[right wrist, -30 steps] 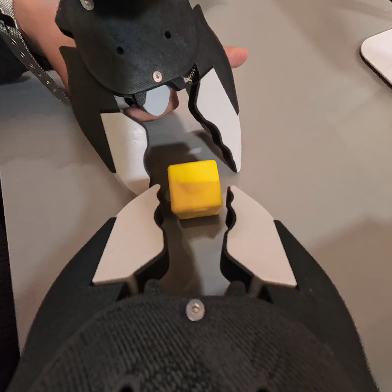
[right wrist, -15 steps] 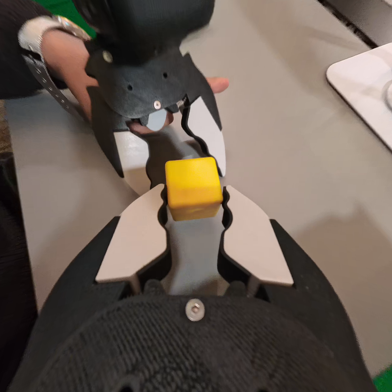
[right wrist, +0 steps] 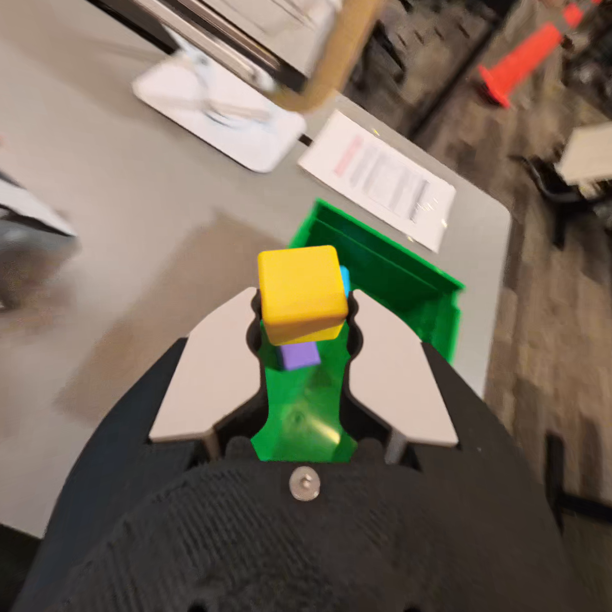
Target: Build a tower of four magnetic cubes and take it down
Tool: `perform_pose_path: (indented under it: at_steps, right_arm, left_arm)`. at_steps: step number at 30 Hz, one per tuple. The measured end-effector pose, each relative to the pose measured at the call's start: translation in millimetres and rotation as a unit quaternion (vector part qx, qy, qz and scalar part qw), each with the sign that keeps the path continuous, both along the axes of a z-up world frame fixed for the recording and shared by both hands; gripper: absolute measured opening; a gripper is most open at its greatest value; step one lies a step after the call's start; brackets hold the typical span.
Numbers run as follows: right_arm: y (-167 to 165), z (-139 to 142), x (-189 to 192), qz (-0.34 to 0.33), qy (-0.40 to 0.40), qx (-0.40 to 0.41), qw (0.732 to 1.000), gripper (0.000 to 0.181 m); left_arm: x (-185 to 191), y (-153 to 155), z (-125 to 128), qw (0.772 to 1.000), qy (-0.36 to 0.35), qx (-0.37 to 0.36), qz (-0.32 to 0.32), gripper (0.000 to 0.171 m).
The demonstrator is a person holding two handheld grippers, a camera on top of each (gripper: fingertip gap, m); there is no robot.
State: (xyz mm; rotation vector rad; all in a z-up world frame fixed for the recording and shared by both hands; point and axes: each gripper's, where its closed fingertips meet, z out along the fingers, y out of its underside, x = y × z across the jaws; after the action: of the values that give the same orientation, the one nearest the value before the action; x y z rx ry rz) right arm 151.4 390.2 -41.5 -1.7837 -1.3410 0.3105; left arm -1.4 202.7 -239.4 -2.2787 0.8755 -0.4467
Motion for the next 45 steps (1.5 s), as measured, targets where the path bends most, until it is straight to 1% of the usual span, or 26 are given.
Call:
perform_pose_path:
  at_steps: [2,3,6,9,11,14,17,22,28,31,33,35,37,38,39,40,43,45]
  right_arm:
    - [27,-13,31,-0.057,-0.017,-0.017,0.998,0.050]
    - [37,-24,43,-0.078,-0.025,-0.035,0.996,0.050]
    - [62,-70,76,-0.134,-0.061,-0.091,0.985,0.050]
    - [68,-116,103,-0.172,-0.109,-0.126,0.971,0.050]
    - [66,-136,113,-0.182,-0.134,-0.136,0.965,0.051]
    - [61,-150,115,-0.177,-0.145,-0.153,0.961,0.051]
    - [60,-155,114,-0.177,-0.153,-0.158,0.959,0.051]
    - [59,-167,123,-0.177,-0.196,-0.153,0.952,0.051]
    - [58,-156,124,-0.174,-0.200,-0.138,0.954,0.060]
    - [58,-143,122,-0.170,-0.201,-0.116,0.958,0.060]
    - [58,-129,114,-0.161,-0.187,-0.091,0.965,0.062]
    - [55,-109,94,-0.139,-0.148,-0.064,0.977,0.063]
    - [48,-84,68,-0.111,-0.094,-0.035,0.989,0.066]
    - [43,-71,55,-0.097,-0.064,-0.021,0.993,0.066]
    - [38,-58,42,-0.083,-0.034,-0.008,0.996,0.066]
    - [30,-45,30,-0.070,-0.006,0.002,0.998,0.062]
    - [7,-14,-1,-0.033,0.069,0.039,0.996,0.059]
    - [-7,0,-19,-0.016,0.105,0.065,0.992,0.059]
  left_arm:
    - [0,0,0,1.000,0.003,0.001,0.000,0.092]
    - [0,0,-1,1.000,0.005,0.002,0.000,0.093]
    - [0,0,-1,1.000,0.010,0.004,0.000,0.093]
    - [0,0,-2,1.000,0.016,0.006,0.000,0.093]
    - [0,0,-2,1.000,0.019,0.008,-0.001,0.093]
    - [0,0,-2,1.000,0.015,0.006,0.000,0.093]
    - [0,0,-1,1.000,0.007,0.003,0.001,0.092]
    - [0,1,-1,1.000,0.008,0.003,0.001,0.092]
    - [0,1,-1,1.000,0.008,0.003,0.002,0.092]
    - [0,1,-1,1.000,0.008,0.003,0.003,0.092]
    - [-1,2,-1,1.000,0.007,0.003,0.005,0.090]
    - [-1,3,-1,1.000,0.005,0.003,0.009,0.088]
    - [-3,5,0,1.000,0.003,0.004,0.019,0.083]
    - [-5,9,0,0.999,0.007,0.007,0.033,0.084]
    - [-10,13,0,0.999,0.015,0.014,0.051,0.088]
    - [-14,18,3,0.997,0.020,0.029,0.065,0.089]
    - [-22,31,24,0.990,0.016,0.099,0.101,0.088]
    - [-30,37,40,0.982,0.011,0.134,0.130,0.088]
